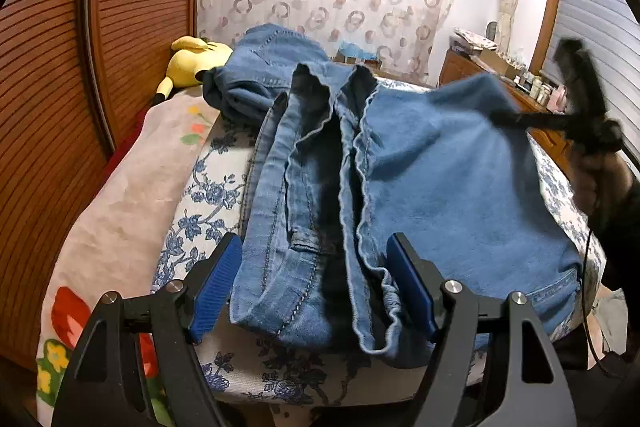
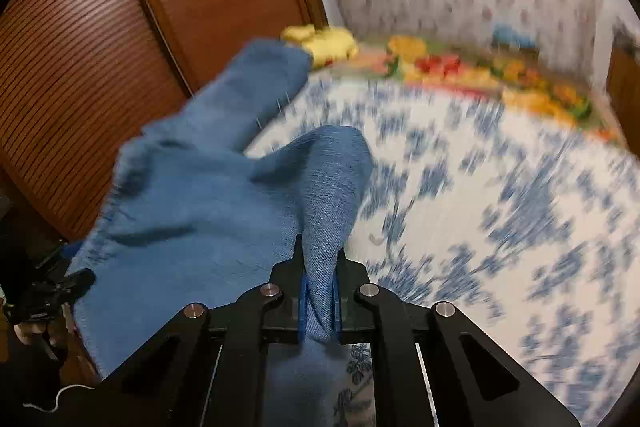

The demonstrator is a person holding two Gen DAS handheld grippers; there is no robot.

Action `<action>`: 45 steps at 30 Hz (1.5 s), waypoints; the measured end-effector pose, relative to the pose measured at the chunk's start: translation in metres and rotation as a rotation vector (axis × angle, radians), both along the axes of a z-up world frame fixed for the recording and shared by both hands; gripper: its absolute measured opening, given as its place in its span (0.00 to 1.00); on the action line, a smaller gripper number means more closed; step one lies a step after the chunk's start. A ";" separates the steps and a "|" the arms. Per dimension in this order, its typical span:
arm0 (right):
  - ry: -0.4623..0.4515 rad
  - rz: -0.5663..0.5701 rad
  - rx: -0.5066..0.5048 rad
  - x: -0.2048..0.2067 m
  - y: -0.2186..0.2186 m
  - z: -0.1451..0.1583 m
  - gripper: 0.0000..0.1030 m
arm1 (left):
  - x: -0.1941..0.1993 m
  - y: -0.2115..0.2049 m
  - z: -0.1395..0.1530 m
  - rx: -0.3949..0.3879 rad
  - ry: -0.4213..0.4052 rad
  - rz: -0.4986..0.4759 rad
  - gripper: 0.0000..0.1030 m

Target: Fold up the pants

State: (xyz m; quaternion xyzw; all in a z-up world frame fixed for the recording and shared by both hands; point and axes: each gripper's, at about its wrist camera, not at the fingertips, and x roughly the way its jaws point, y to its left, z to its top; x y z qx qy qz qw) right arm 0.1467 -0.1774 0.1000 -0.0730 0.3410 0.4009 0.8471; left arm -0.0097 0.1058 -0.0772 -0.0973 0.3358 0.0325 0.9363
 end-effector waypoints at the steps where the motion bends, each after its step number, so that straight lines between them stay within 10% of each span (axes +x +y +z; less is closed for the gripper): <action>1: -0.031 0.002 -0.003 -0.006 -0.002 0.012 0.08 | -0.001 -0.001 0.001 0.000 -0.004 0.000 0.73; 11: -0.228 -0.131 -0.171 -0.005 -0.048 0.074 0.08 | 0.013 -0.027 0.026 0.021 -0.061 -0.072 0.73; 26: -0.094 -0.387 -0.207 0.093 -0.119 -0.006 0.19 | 0.071 -0.100 0.060 0.060 -0.117 -0.250 0.73; 31: -0.098 -0.405 -0.140 0.068 -0.133 0.004 0.43 | 0.078 -0.118 0.064 0.060 -0.124 -0.289 0.73; 40: -0.174 -0.402 -0.148 -0.003 -0.181 0.030 0.44 | 0.091 -0.153 0.061 0.039 -0.101 -0.355 0.76; 45: -0.203 -0.410 -0.148 -0.037 -0.196 0.036 0.63 | 0.098 -0.168 0.054 0.037 -0.069 -0.389 0.77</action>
